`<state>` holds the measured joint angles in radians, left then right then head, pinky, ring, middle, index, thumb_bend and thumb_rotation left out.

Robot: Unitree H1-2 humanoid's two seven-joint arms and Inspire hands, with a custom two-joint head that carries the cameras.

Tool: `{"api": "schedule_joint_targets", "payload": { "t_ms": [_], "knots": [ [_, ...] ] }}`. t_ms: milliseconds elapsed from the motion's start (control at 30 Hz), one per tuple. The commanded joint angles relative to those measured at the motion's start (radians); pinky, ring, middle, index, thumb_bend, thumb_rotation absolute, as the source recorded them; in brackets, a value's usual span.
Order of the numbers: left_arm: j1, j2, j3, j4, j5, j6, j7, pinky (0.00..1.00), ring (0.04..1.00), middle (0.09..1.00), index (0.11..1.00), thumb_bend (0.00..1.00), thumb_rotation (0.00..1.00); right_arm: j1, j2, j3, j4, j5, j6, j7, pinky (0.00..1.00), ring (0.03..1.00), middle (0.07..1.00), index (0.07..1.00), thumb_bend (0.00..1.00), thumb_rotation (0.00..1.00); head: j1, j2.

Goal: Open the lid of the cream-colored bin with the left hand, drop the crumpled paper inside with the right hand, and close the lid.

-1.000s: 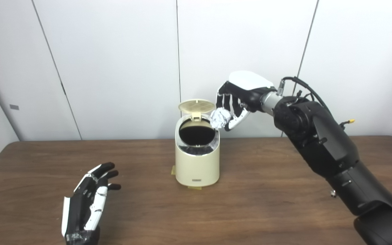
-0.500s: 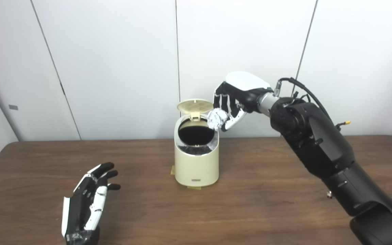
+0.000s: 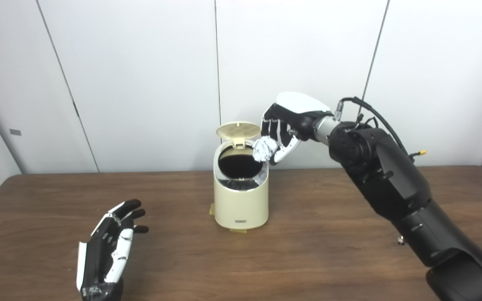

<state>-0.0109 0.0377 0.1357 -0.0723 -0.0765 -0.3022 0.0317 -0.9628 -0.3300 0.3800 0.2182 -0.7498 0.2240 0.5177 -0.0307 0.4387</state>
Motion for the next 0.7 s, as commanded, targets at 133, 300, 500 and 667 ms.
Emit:
{"api": "schedule_joint_targets", "payload": {
  "t_ms": [133, 300, 500, 667],
  "knots": [
    [-0.027, -0.004, -0.003, -0.021, -0.004, -0.022, 0.004, 0.58, 0.735, 0.768, 0.739, 0.39, 0.51, -0.034, -0.003, -0.005, -0.042, -0.006, 0.005, -0.023, 0.26, 0.413, 0.487, 0.493, 0.52, 0.00, -0.004, 0.000],
    [-0.030, -0.004, -0.007, -0.014, 0.003, -0.031, 0.003, 0.58, 0.736, 0.766, 0.741, 0.39, 0.51, -0.030, 0.000, -0.008, -0.050, -0.008, 0.024, -0.018, 0.26, 0.421, 0.488, 0.488, 0.52, 0.00, -0.003, -0.004],
    [-0.030, -0.013, -0.006, -0.014, 0.002, -0.031, 0.008, 0.57, 0.733, 0.765, 0.739, 0.40, 0.51, -0.026, 0.003, -0.007, -0.060, -0.017, 0.056, -0.018, 0.26, 0.413, 0.481, 0.493, 0.52, 0.00, -0.002, -0.007],
    [-0.028, -0.017, -0.007, -0.015, 0.006, -0.031, 0.010, 0.58, 0.737, 0.766, 0.737, 0.40, 0.51, -0.024, 0.003, -0.003, -0.054, -0.033, 0.057, -0.032, 0.22, 0.311, 0.417, 0.502, 0.53, 0.00, -0.003, -0.009]
  ]
}}
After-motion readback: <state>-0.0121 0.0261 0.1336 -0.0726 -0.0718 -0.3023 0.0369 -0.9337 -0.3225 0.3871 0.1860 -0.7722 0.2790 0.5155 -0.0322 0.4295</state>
